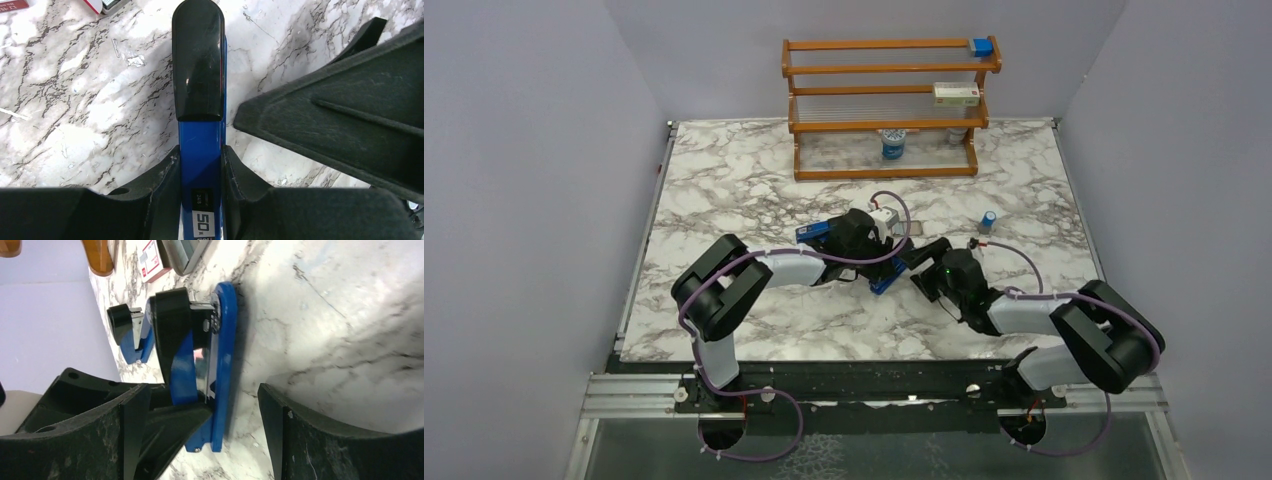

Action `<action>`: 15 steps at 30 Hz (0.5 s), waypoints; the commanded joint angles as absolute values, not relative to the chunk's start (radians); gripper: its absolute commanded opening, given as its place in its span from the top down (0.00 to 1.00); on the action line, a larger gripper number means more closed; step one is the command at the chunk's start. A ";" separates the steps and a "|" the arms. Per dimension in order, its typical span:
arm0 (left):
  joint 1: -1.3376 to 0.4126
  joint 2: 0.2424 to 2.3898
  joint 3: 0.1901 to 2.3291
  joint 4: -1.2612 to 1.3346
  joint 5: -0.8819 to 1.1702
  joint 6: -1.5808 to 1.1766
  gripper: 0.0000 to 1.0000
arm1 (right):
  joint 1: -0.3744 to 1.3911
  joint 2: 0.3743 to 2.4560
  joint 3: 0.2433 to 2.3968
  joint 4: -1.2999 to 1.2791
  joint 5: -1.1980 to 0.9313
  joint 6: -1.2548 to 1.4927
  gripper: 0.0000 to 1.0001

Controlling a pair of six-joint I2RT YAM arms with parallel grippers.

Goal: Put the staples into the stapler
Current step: Close the stapler at the center of the board.

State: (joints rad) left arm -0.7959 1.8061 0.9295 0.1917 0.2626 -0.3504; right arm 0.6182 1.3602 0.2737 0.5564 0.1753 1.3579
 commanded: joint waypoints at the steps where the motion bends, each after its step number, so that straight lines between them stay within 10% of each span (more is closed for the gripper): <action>1: -0.808 1.878 0.897 0.008 0.314 -0.337 0.97 | 0.614 1.461 0.310 0.578 0.195 1.367 0.18; 15: -0.808 1.866 0.905 -0.028 0.320 -0.297 0.98 | 0.590 1.642 0.365 0.673 0.173 1.352 0.28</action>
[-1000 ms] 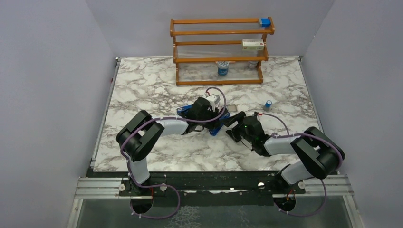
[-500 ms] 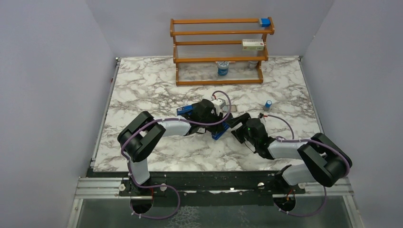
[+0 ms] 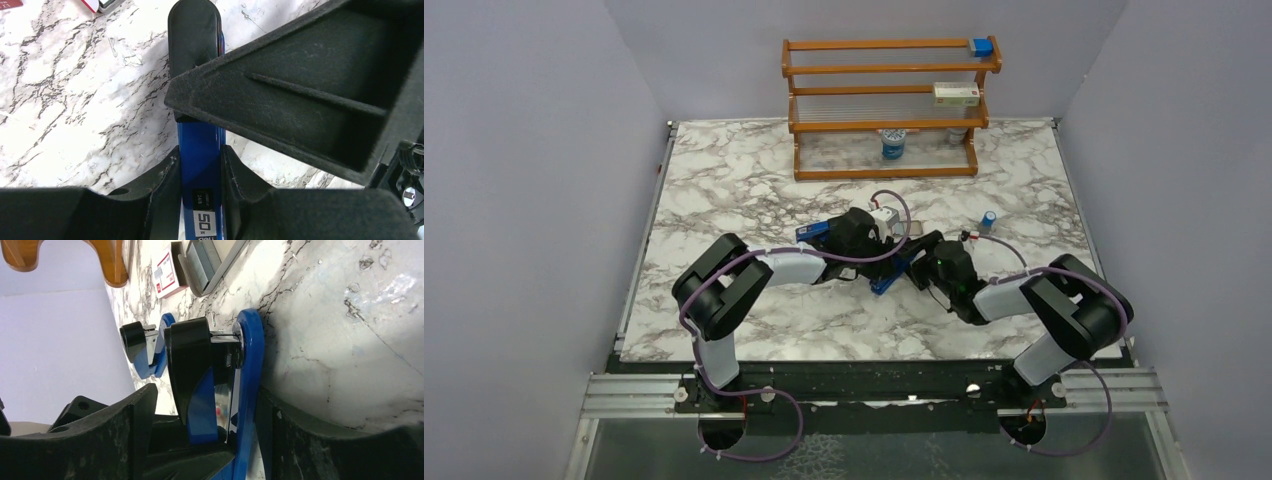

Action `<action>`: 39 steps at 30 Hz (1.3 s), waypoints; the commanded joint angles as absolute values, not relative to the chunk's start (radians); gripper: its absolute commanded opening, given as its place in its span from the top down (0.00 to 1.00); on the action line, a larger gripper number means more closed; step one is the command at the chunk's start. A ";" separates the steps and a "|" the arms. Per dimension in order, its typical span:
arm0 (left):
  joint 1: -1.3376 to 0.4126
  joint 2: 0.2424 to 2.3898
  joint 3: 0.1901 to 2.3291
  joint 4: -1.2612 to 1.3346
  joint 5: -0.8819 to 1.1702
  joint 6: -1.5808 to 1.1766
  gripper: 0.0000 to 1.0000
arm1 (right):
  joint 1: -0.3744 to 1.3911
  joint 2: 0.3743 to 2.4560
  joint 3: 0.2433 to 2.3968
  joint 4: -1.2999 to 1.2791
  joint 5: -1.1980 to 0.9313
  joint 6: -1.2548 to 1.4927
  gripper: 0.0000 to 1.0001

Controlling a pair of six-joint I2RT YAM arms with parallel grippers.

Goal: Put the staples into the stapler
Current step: Close the stapler at the center of the board, then place the stapler at the center of the board.

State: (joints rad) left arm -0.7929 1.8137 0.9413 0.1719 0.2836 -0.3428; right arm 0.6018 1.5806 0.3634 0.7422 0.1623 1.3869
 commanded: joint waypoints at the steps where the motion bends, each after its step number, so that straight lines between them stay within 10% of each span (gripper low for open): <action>1: -0.808 1.863 0.905 -0.033 0.319 -0.290 0.97 | 0.588 1.644 0.365 0.678 0.176 1.343 0.32; 4: -0.808 1.856 0.908 -0.043 0.310 -0.279 0.98 | 0.586 1.653 0.360 0.687 0.181 1.315 0.53; 7: -0.808 1.859 0.918 -0.057 0.304 -0.267 0.98 | 0.583 1.662 0.350 0.702 0.190 1.288 0.95; 11: -0.808 1.856 0.934 -0.090 0.270 -0.242 0.98 | 0.582 1.663 0.330 0.738 0.188 1.255 0.99; 16: -0.808 1.859 0.983 -0.148 0.204 -0.187 0.98 | 0.578 1.580 0.355 0.631 0.171 1.142 0.57; 24: -0.807 1.914 1.113 -0.243 0.099 -0.067 0.98 | 0.578 1.210 0.322 0.285 0.330 1.039 0.21; 33: -0.808 1.949 1.199 -0.236 0.144 0.043 0.92 | 0.577 0.760 0.323 -0.161 0.577 1.088 0.20; 39: -0.832 1.967 1.273 -0.216 0.192 0.178 0.69 | 0.576 0.605 0.346 -0.146 0.653 0.880 0.19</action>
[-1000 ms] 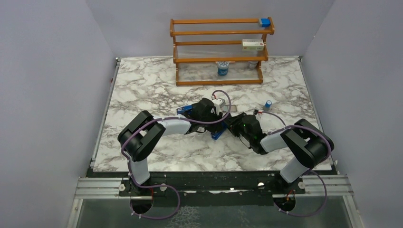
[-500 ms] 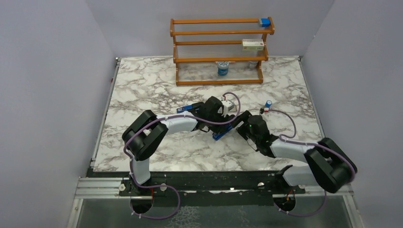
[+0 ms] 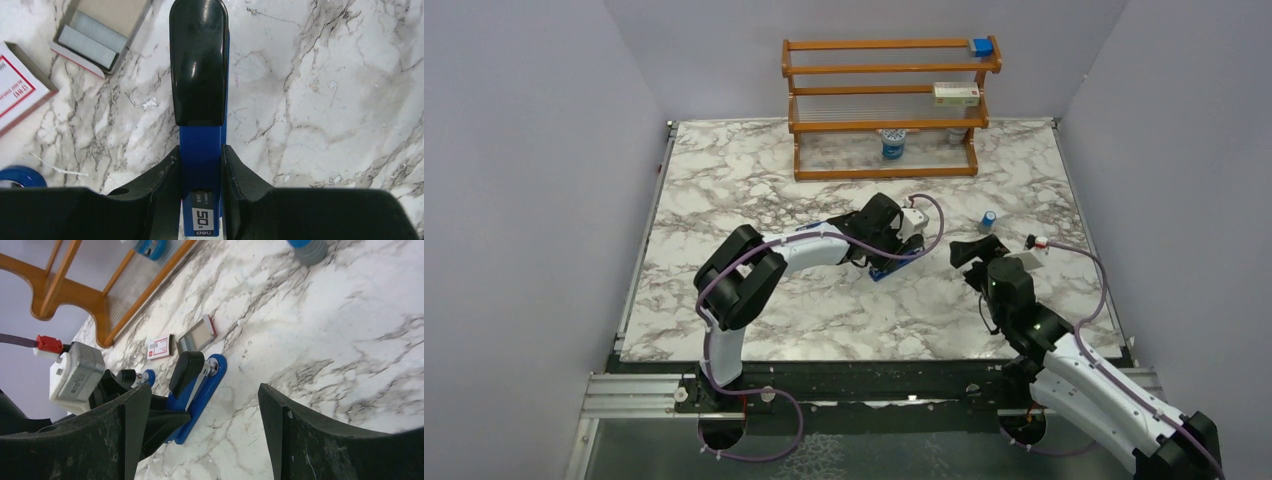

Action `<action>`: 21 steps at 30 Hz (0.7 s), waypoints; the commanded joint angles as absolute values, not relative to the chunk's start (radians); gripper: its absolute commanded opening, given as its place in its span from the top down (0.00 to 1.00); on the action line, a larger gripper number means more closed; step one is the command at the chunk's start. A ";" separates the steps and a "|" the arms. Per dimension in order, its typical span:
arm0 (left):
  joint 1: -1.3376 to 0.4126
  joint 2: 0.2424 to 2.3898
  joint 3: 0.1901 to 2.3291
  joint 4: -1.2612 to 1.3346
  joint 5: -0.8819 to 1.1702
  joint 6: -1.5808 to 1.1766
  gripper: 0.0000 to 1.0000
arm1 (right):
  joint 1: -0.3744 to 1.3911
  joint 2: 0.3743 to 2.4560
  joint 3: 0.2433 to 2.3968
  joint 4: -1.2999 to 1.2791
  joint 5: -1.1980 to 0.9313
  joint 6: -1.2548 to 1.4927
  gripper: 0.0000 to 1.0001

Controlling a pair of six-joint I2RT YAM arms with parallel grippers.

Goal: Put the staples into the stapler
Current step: Place the stapler at the center of the board.

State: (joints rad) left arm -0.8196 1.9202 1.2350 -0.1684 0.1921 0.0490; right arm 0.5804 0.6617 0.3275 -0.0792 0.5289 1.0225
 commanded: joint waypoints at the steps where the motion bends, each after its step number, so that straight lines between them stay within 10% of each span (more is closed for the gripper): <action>1: -0.839 1.973 1.282 -0.219 0.183 0.197 0.65 | 0.577 0.596 0.349 -0.139 0.655 0.857 0.19; 9: -0.840 1.921 1.283 -0.234 0.155 0.208 0.21 | 0.577 0.613 0.333 -0.044 0.556 0.766 0.18; 21: -0.516 1.500 1.141 -0.357 0.104 0.247 0.14 | 0.577 0.779 0.356 0.160 0.252 0.582 0.18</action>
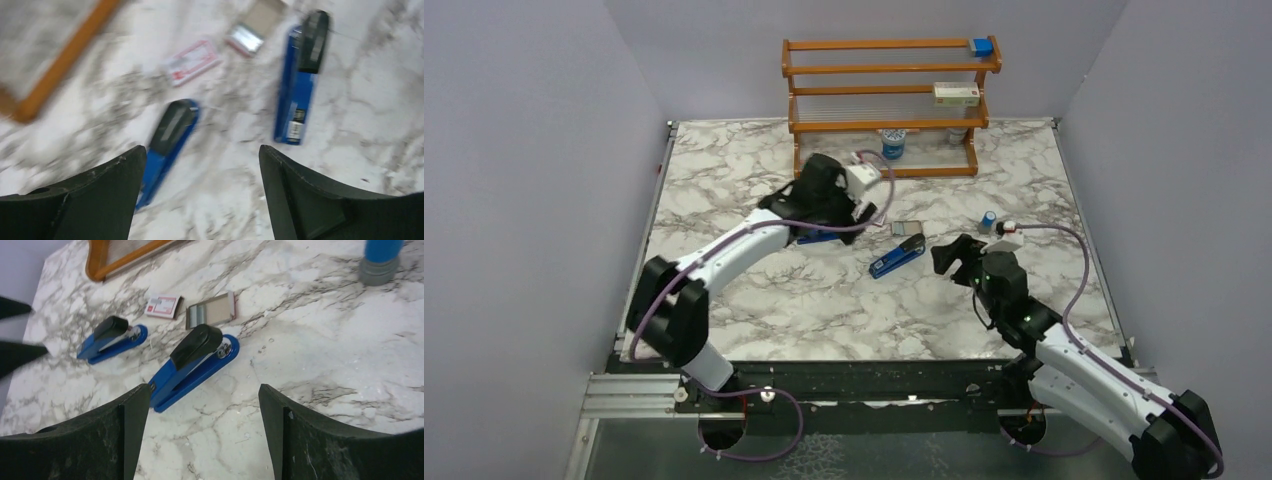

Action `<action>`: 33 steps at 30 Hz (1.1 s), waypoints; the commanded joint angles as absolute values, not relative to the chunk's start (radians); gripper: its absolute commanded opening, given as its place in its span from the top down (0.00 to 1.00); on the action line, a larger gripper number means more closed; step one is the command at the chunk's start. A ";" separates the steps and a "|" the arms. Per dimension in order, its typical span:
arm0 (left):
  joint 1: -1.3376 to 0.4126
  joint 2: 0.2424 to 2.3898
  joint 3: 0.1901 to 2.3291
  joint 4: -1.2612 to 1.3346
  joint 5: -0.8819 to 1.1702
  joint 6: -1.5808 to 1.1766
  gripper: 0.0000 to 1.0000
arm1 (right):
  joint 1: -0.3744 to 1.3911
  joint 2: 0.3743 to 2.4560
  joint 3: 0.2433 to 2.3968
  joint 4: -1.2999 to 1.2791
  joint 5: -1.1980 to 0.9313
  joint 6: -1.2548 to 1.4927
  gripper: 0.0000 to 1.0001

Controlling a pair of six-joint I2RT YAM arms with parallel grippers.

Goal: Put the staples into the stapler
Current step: Place the stapler at the center of the board, then close the stapler at the center of the board.

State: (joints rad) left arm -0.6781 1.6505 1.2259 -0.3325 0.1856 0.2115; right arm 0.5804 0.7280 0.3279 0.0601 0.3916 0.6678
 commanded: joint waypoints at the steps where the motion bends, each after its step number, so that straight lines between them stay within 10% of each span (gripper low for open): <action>1: -0.475 1.488 1.113 -0.354 0.085 0.257 0.14 | 0.577 0.796 0.365 0.158 0.235 0.581 0.18; 33: -0.325 1.869 1.212 -0.415 0.594 0.821 0.48 | 0.576 0.807 0.339 0.159 0.022 0.621 0.18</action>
State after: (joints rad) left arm -0.3248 1.8519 1.2343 -0.3920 0.5549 0.7914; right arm 0.5804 0.8043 0.3412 0.1619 0.0387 0.6170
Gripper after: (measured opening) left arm 0.567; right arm 0.822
